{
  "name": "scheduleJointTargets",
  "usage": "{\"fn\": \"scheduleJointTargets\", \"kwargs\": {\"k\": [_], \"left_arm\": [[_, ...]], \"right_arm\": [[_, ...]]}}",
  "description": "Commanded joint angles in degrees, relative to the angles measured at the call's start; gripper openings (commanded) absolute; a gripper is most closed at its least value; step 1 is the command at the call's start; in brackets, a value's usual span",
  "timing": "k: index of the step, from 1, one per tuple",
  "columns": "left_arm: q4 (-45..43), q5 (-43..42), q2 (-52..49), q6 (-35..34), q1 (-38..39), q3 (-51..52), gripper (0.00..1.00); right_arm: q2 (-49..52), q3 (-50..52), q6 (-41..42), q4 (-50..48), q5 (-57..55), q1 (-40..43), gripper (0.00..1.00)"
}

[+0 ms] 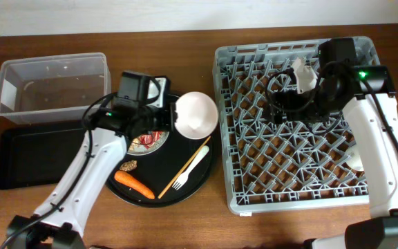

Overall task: Sort waste into correct bins and load items into the dishwasher rack
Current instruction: 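Grasp the pink bowl with the right gripper and lift it to the rack, then lower the pink bowl into the rack's top area, open the right gripper, withdraw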

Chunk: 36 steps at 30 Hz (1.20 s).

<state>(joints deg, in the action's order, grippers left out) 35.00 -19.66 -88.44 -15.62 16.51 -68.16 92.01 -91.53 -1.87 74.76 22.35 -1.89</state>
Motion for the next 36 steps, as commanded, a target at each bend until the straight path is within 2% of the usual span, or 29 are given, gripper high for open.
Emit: {"fn": "scheduleJointTargets", "kwargs": {"k": [1, 6, 12, 15, 17, 20, 23, 24, 25, 26, 27, 28, 31, 36], "left_arm": [[-2.2, 0.5, 0.5, -0.2, 6.5, -0.3, 0.01], [-3.4, 3.6, 0.5, -1.5, 11.2, -0.3, 0.00], [-3.9, 3.4, 0.5, -1.7, 11.6, -0.3, 0.00], [-3.9, 3.4, 0.5, -1.7, 11.6, -0.3, 0.00], [-3.9, 3.4, 0.5, -1.7, 11.6, -0.3, 0.00], [-3.9, 3.4, 0.5, -1.7, 11.6, -0.3, 0.00], [-3.9, 3.4, 0.5, -1.7, 11.6, -0.3, 0.01], [-3.9, 3.4, 0.5, -1.7, 11.6, -0.3, 0.00], [-3.8, 3.4, 0.5, -1.7, 11.6, -0.3, 0.05], [-3.6, 3.4, 0.5, -1.7, 11.6, -0.3, 0.31], [-3.3, 3.4, 0.5, -1.6, 11.6, -0.3, 0.48], [-2.8, 3.4, 0.7, -1.6, 11.4, -0.3, 0.57], [2.3, 3.5, 3.7, -1.4, 7.2, -0.3, 0.63], [10.3, 4.9, 7.3, -1.4, -2.3, -0.3, 0.64]], "right_arm": [[0.1, -0.5, 2.5, 0.0, -0.3, -3.6, 0.88], [0.2, -0.5, 5.4, -1.3, -0.5, -10.3, 0.67], [0.4, -0.5, 10.3, -2.5, -6.6, -16.0, 0.62], [0.7, -0.5, 14.9, -3.0, -13.1, -18.4, 0.51], [2.0, -0.5, 14.9, -3.0, -14.1, -19.0, 0.49], [4.4, -0.5, 15.9, -3.2, -14.1, -19.1, 0.20], [4.5, -0.5, 15.9, -3.3, -14.1, -19.1, 0.04], [4.5, -0.5, 15.9, -3.5, -14.1, -19.0, 0.04], [4.3, -0.5, 15.9, -3.7, -14.1, -19.0, 0.04], [3.8, -0.8, 15.9, -3.9, -14.9, -18.9, 0.04], [3.3, -1.2, 15.9, -3.7, -16.9, -18.8, 0.04], [2.6, -1.8, 15.9, -3.4, -19.1, -18.5, 0.04], [-0.2, -4.4, 15.9, -1.5, -29.9, -14.9, 0.04], [-2.6, -4.7, 17.7, -9.2, -67.4, -10.8, 0.04]]}}
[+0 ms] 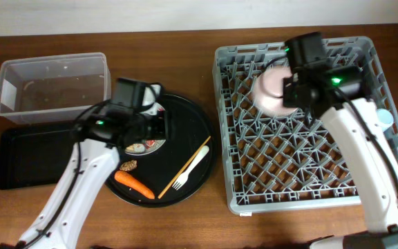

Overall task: Sort waste into correct bins and load items into the dishwasher rack
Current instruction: 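Lower the pink bowl into the rack's top area, open the right gripper, withdraw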

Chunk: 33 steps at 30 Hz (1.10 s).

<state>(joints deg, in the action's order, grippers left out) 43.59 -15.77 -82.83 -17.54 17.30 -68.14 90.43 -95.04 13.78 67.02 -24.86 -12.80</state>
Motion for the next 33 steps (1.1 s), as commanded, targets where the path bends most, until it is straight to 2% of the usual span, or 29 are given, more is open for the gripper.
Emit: {"fn": "scheduleJointTargets", "kwargs": {"k": [1, 6, 10, 14, 19, 25, 31, 32, 33], "left_arm": [[2.6, 1.0, 1.6, 0.5, -4.9, -0.3, 0.64], [2.8, 1.7, 1.6, 0.5, -6.2, -0.3, 0.65], [2.8, 1.9, 1.6, 0.5, -6.2, -0.3, 0.71], [2.8, 1.9, 1.6, 0.5, -6.2, -0.3, 0.73], [2.8, 2.1, 1.5, 0.5, -6.2, -0.3, 0.73], [2.8, 2.1, 1.5, 0.5, -6.2, -0.3, 0.73], [2.8, 2.1, 1.5, 0.5, -6.2, -0.3, 0.73], [2.8, 2.1, 1.5, 0.5, -6.2, -0.3, 0.73], [2.8, 2.1, 1.5, 0.5, -6.2, -0.3, 0.73]], "right_arm": [[-0.9, -1.2, 3.4, -3.7, -27.8, 0.1, 0.04], [2.4, -1.1, 4.3, -13.9, -43.8, 1.9, 0.04], [11.8, -1.1, 4.3, -15.4, -46.3, 7.8, 0.04], [20.1, -1.1, 3.7, -15.3, -45.9, 7.8, 0.04], [26.4, -0.8, 7.8, -9.3, -39.3, 7.1, 0.04], [27.1, -0.6, 10.4, -2.6, -23.8, 7.0, 0.04], [27.0, -0.7, 10.8, 4.0, -13.5, 6.4, 0.04], [27.0, -0.7, 10.8, 4.8, -12.1, 6.1, 0.05], [26.9, -0.7, 10.8, 5.7, -10.9, 5.7, 0.09]]}}
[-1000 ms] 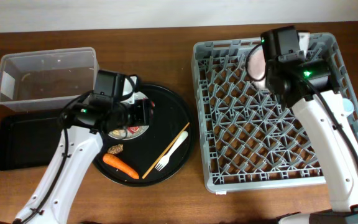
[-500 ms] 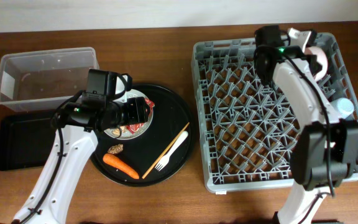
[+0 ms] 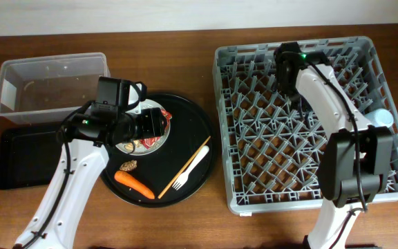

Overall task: Sort waste into correct bins and load items into the dishwasher rack
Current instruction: 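Lower the pink bowl into the rack's top area, open the right gripper, withdraw, then pick the red wrapper off the plate with the left gripper into the bin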

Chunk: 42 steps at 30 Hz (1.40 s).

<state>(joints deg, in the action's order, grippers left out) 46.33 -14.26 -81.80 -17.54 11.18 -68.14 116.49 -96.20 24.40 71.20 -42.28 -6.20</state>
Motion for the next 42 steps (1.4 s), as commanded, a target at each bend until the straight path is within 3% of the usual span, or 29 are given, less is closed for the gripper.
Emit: {"fn": "scheduleJointTargets", "kwargs": {"k": [1, 3, 6, 12, 13, 15, 16, 18, 20, 31, 37, 42], "left_arm": [[0.0, 0.6, 0.5, 0.5, -0.1, -0.3, 0.73], [0.0, 0.6, 0.5, 0.5, -0.1, -0.3, 0.73], [0.1, 0.6, 0.5, 0.5, -0.1, -0.3, 0.73], [0.2, 0.6, 0.5, 0.5, -0.1, -0.3, 0.78], [0.8, 0.6, 0.5, 0.5, -0.1, -0.3, 0.79], [1.4, 0.6, 0.5, 0.5, -0.1, -0.3, 0.80], [1.8, 0.7, 0.4, 0.5, -0.1, -0.3, 0.80], [2.4, 2.2, 0.2, 0.5, -0.1, -0.2, 0.80], [3.8, 3.7, 0.1, 0.5, -0.1, -0.1, 0.80], [4.8, 3.9, -4.0, 3.1, 5.3, 2.5, 0.80], [-8.7, 17.0, -9.6, 5.3, 5.3, 2.5, 0.80], [-9.9, 21.6, -18.9, 5.2, 5.1, 2.5, 0.80]], "right_arm": [[0.7, 0.4, 0.1, 2.6, 8.2, -1.4, 0.14], [-1.0, 0.4, 0.2, 4.1, 11.1, -2.4, 0.29], [-7.8, -0.2, 0.1, 3.9, 15.8, -2.2, 0.31], [-21.7, -0.5, -0.1, 5.9, 16.2, 2.9, 0.47], [-23.9, -0.5, -0.7, 7.0, 17.9, 5.8, 0.62], [-25.1, -0.5, -8.0, 7.3, 27.6, 9.7, 0.83], [-25.2, -0.5, -11.7, 7.6, 33.6, 11.3, 0.86], [-25.0, -0.5, -20.9, 9.5, 53.3, 16.6, 0.87], [-25.0, -0.5, -26.2, 11.6, 61.5, 18.7, 0.87], [-25.0, -0.5, -27.2, 15.1, 61.4, 18.1, 0.88], [-25.0, -0.5, -27.2, 15.2, 61.3, 18.1, 0.88], [-25.0, -0.5, -27.2, 15.2, 61.1, 18.1, 0.88]]}}
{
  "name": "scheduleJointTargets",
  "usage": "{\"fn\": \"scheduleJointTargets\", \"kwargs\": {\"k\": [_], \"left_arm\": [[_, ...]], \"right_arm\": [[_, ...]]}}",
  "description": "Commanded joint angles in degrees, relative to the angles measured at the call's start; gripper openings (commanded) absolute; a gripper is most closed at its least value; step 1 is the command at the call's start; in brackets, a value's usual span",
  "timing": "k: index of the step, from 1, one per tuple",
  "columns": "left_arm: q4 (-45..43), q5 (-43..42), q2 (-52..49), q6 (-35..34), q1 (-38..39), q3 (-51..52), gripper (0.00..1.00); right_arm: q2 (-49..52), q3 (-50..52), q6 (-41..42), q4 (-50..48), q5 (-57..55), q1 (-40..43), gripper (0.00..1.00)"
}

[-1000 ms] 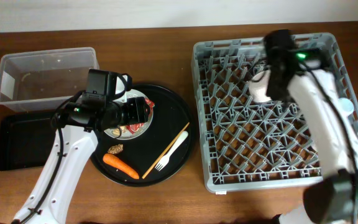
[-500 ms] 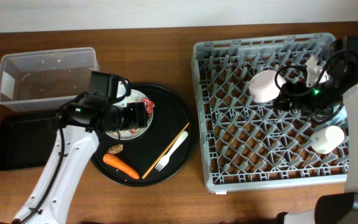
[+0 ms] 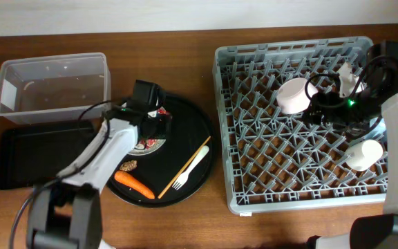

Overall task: Sort waste into correct bins and load items into the dishwasher rack
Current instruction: 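Pick the red wrapper off the plate with the left gripper into the bin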

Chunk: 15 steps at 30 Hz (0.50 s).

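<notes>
A white bowl (image 3: 293,95) sits tilted in the upper middle of the grey dishwasher rack (image 3: 254,187). My right gripper (image 3: 315,104) is at the bowl's right rim and looks closed on it. A white cup (image 3: 365,153) lies in the rack's right part. On the round black tray (image 3: 188,128) are a small patterned plate (image 3: 146,144), a carrot (image 3: 133,184), a white fork (image 3: 191,167), a chopstick (image 3: 178,174) and a brown scrap (image 3: 128,165). My left gripper (image 3: 157,123) hangs over the plate's far edge, and its jaws are hidden from above.
A clear plastic bin (image 3: 50,83) stands at the back left. In front of it lies a flat black rectangular tray (image 3: 33,155). The rack fills the right half of the table. A strip of wooden table runs along the front.
The right arm was reaching to the rack's far middle with no bowl in sight. Now it comes in from the right with the bowl at its gripper. The left gripper is still at the patterned plate.
First the white bowl sat on the round tray by my left gripper, with my right gripper in the rack. Then the bowl was at my right arm over the rack. It was out of sight a moment later. Now it rests in the rack.
</notes>
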<state>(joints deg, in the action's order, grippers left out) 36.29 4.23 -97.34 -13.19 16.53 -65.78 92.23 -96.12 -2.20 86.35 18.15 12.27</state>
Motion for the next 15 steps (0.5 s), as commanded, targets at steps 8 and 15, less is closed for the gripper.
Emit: {"fn": "scheduleJointTargets", "kwargs": {"k": [8, 15], "left_arm": [[3.8, 3.1, -4.3, -0.5, -0.2, 0.2, 0.77], [5.2, 3.3, -5.9, -2.6, -0.6, 0.2, 0.72]], "right_arm": [[-0.8, -0.5, -0.6, 0.0, 0.3, -0.3, 0.88], [-0.8, -0.5, -0.6, 0.1, 0.2, -0.3, 0.88]]}}
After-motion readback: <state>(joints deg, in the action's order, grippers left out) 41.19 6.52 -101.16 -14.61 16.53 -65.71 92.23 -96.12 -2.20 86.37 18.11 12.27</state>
